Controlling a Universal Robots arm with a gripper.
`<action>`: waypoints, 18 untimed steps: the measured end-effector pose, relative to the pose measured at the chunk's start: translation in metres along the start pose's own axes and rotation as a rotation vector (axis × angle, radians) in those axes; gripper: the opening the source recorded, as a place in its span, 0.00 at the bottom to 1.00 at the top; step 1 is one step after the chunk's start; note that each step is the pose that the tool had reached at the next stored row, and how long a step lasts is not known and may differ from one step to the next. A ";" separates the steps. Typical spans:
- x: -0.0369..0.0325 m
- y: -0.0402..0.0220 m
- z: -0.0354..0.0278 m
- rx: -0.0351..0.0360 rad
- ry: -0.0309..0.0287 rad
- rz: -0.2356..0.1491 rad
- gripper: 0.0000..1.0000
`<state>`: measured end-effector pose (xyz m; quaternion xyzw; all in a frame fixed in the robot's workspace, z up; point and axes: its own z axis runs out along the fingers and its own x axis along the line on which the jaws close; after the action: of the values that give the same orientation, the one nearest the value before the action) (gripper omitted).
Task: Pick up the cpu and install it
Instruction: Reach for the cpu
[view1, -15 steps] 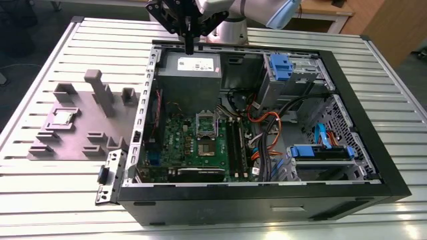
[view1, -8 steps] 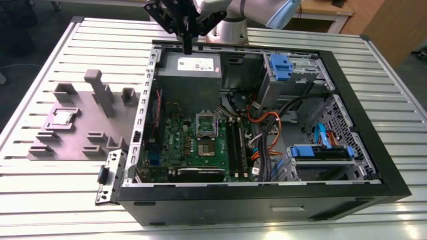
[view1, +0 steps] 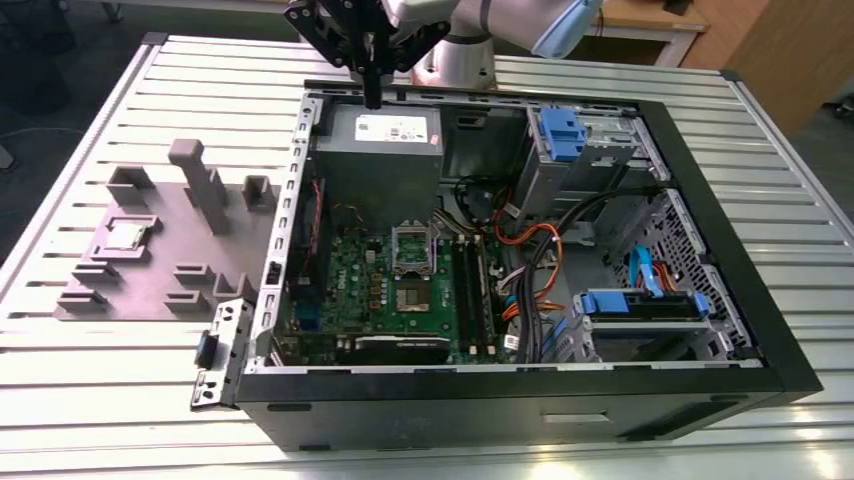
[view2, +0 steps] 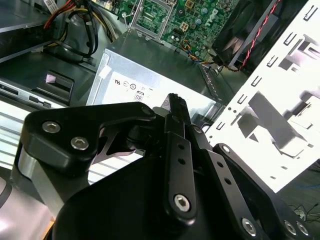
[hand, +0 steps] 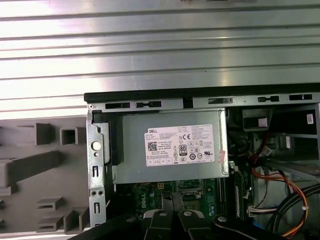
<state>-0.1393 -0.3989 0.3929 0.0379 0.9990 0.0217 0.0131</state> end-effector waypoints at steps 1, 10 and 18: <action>0.0003 0.0000 0.0000 0.0000 0.0000 0.000 0.11; 0.0023 -0.0002 0.0000 0.0000 0.0000 0.000 0.11; 0.0050 -0.0004 0.0002 0.0000 0.0000 0.000 0.11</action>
<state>-0.1442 -0.3989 0.3926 0.0379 0.9990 0.0217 0.0131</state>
